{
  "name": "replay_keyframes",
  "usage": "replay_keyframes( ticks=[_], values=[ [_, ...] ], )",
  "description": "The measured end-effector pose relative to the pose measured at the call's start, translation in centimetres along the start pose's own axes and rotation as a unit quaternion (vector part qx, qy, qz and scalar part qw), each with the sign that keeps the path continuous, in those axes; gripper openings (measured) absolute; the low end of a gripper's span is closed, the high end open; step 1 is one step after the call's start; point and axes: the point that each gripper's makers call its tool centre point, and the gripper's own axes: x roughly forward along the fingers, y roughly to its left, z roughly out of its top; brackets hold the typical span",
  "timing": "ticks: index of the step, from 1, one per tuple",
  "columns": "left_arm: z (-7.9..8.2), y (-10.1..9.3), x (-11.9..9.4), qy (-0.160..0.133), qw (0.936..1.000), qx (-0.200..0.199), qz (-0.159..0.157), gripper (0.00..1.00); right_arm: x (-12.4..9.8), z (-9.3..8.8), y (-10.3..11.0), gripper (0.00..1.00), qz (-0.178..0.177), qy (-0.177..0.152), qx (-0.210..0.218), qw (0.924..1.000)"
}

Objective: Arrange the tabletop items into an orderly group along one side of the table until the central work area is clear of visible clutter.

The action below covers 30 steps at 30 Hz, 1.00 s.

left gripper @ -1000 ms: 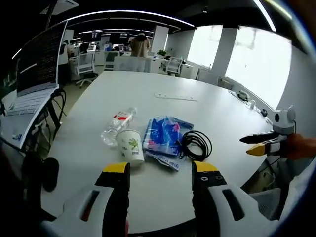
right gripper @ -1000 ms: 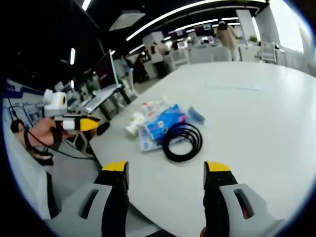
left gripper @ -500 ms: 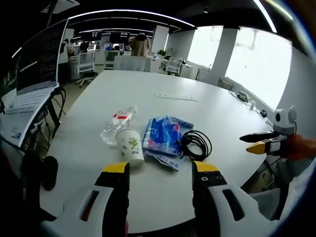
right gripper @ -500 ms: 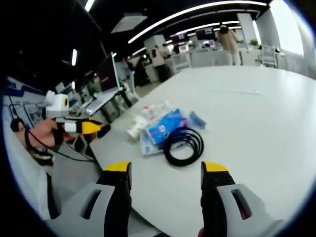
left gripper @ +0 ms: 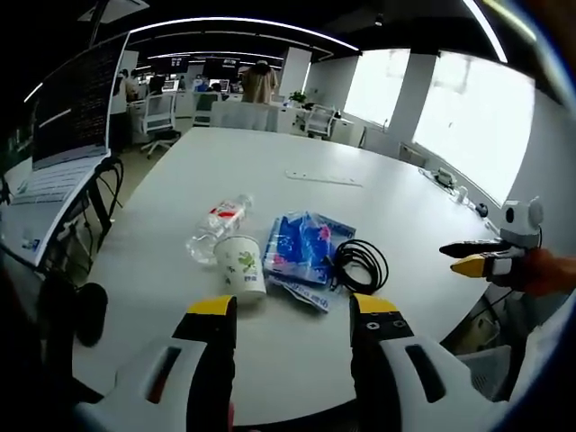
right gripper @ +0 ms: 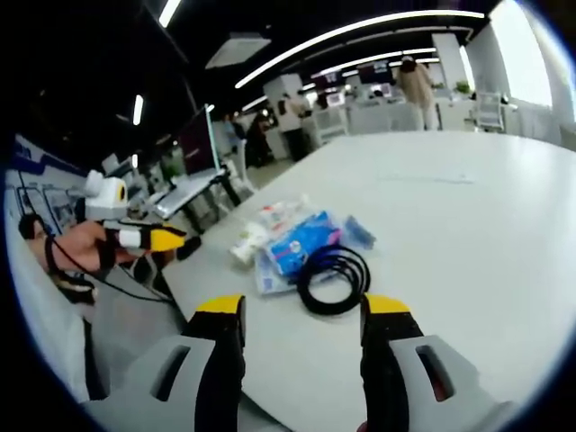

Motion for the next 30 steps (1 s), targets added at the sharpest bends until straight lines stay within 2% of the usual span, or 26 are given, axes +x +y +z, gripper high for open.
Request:
replay_keyframes(
  ticks=[17, 30],
  values=[
    [0.4, 0.1, 0.5, 0.000, 1.0000, 0.005, -0.005, 0.50, 0.0, 0.3, -0.4, 0.50, -0.007, -0.006, -0.003, 0.9999],
    [1.5, 1.8, 1.3, 0.001, 0.9999, 0.012, -0.003, 0.49, -0.4, -0.6, -1.1, 0.47, -0.020, 0.005, 0.006, 0.9998]
  ],
)
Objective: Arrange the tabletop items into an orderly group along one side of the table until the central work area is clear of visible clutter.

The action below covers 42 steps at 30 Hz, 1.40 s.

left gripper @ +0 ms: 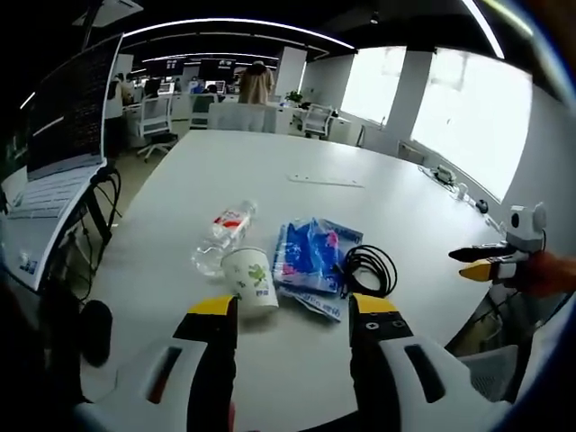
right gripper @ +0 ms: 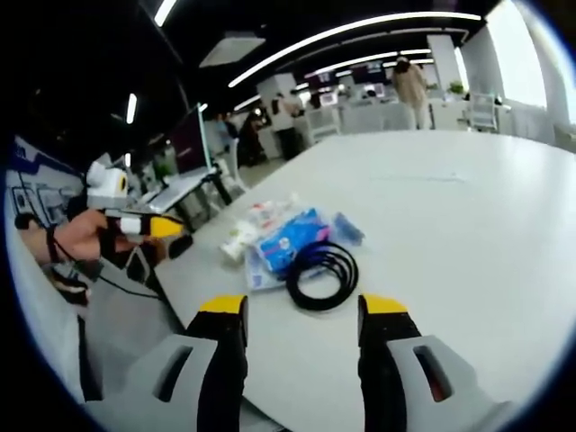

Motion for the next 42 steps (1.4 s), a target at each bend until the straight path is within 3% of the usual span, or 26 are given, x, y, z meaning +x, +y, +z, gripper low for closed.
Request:
replay_keyframes(
  ticks=[16, 24, 42],
  values=[
    [2.3, 2.5, 3.2, 0.008, 0.9997, 0.023, 0.001, 0.47, -0.4, 0.1, -0.8, 0.31, -0.020, -0.009, 0.020, 0.9996],
    [4.2, 3.9, 5.1, 0.008, 0.9993, 0.035, 0.003, 0.47, -0.4, 0.0, -1.3, 0.33, -0.030, -0.004, 0.021, 0.9993],
    [5.8, 5.5, 9.0, 0.029, 0.9982, 0.053, -0.002, 0.47, 0.2, -1.1, -1.2, 0.44, -0.026, 0.025, 0.020, 0.9991]
  ],
)
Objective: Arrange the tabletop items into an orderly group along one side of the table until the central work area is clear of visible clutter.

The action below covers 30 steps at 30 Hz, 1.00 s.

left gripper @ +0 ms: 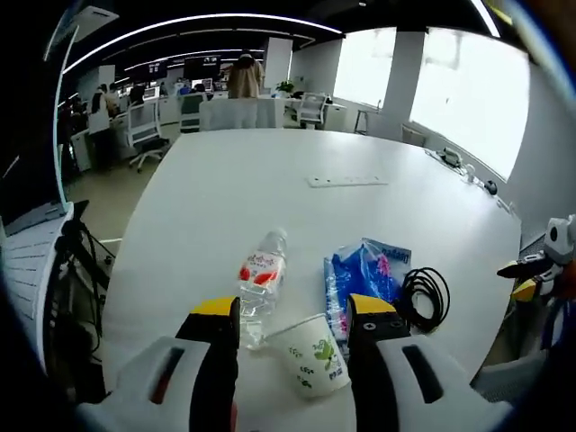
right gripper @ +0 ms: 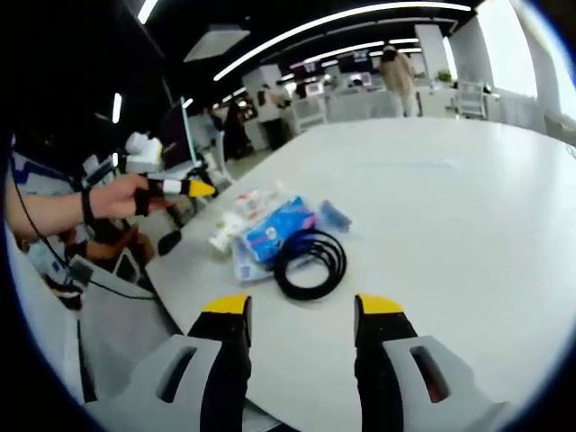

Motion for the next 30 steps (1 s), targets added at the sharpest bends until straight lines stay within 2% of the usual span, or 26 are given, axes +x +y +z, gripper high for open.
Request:
replay_keyframes(
  ticks=[16, 26, 30],
  values=[
    [1.3, 2.0, 4.3, 0.030, 0.9992, 0.024, -0.005, 0.46, -0.4, -0.6, -0.8, 0.47, -0.012, 0.012, 0.011, 0.9998],
    [1.4, 2.8, 7.2, 0.065, 0.9971, 0.039, -0.007, 0.46, -0.5, -1.3, -0.9, 0.50, -0.017, 0.023, 0.008, 0.9996],
    [0.8, 3.0, 8.1, 0.092, 0.9946, 0.048, -0.008, 0.47, -0.8, -1.9, -1.2, 0.50, -0.024, 0.033, 0.000, 0.9992]
  ],
)
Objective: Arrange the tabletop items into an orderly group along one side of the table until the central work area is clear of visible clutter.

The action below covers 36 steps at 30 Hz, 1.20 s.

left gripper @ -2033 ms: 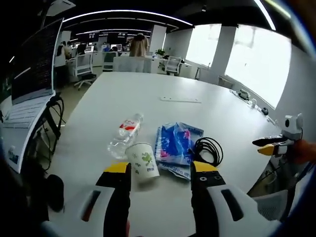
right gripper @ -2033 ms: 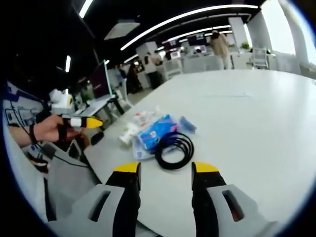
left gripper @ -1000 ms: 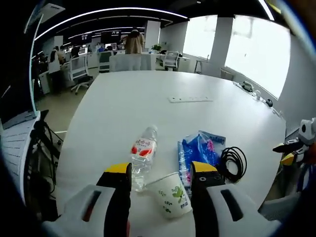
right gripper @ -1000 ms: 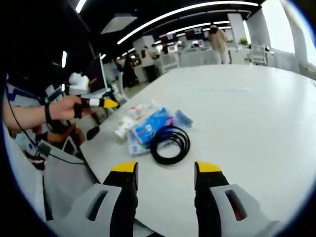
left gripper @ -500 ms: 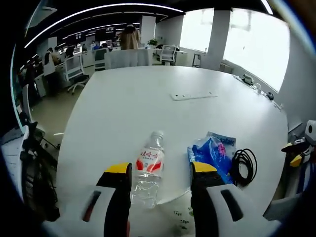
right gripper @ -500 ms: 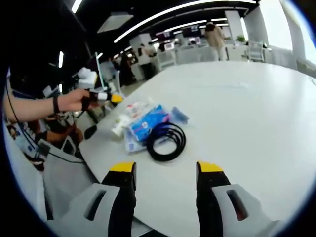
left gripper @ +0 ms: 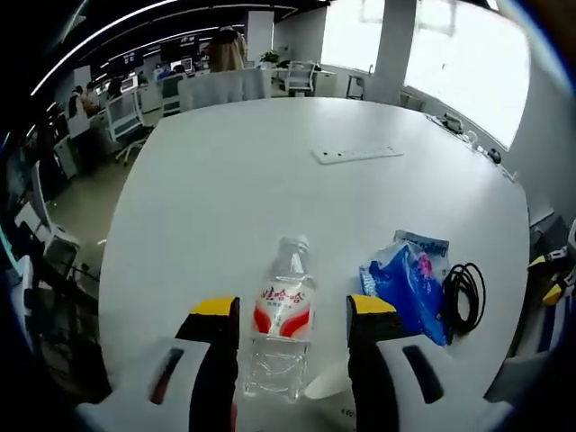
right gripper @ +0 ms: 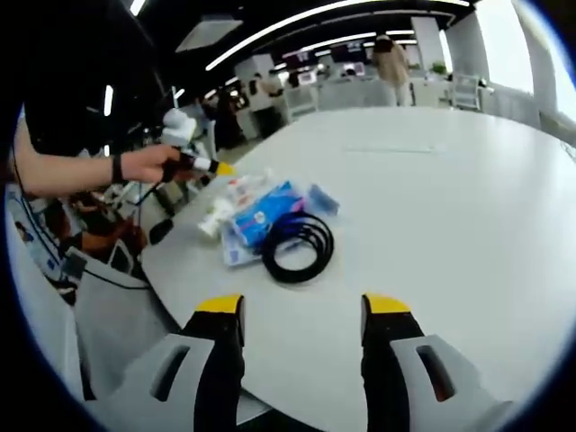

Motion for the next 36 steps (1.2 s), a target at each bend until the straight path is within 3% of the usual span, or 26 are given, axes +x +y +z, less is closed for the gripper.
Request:
replay_keyframes(
  ticks=[15, 29, 33, 36],
  values=[
    [-0.9, 0.3, 2.8, 0.045, 0.9989, 0.010, -0.009, 0.48, -0.4, -0.1, -0.4, 0.51, -0.013, -0.008, -0.003, 0.9999],
    [-2.3, 0.4, 5.4, 0.091, 0.9956, 0.012, -0.021, 0.47, -0.4, 0.4, 0.2, 0.62, -0.001, -0.012, 0.004, 0.9999],
    [-2.9, 0.3, 6.3, 0.103, 0.9945, 0.009, -0.021, 0.48, -0.4, 0.8, 0.2, 0.72, -0.007, -0.019, -0.006, 0.9998],
    [-3.0, 0.5, 6.6, 0.105, 0.9942, 0.016, -0.014, 0.46, -0.6, 1.1, 0.6, 0.68, 0.001, -0.027, -0.003, 0.9996]
  ],
)
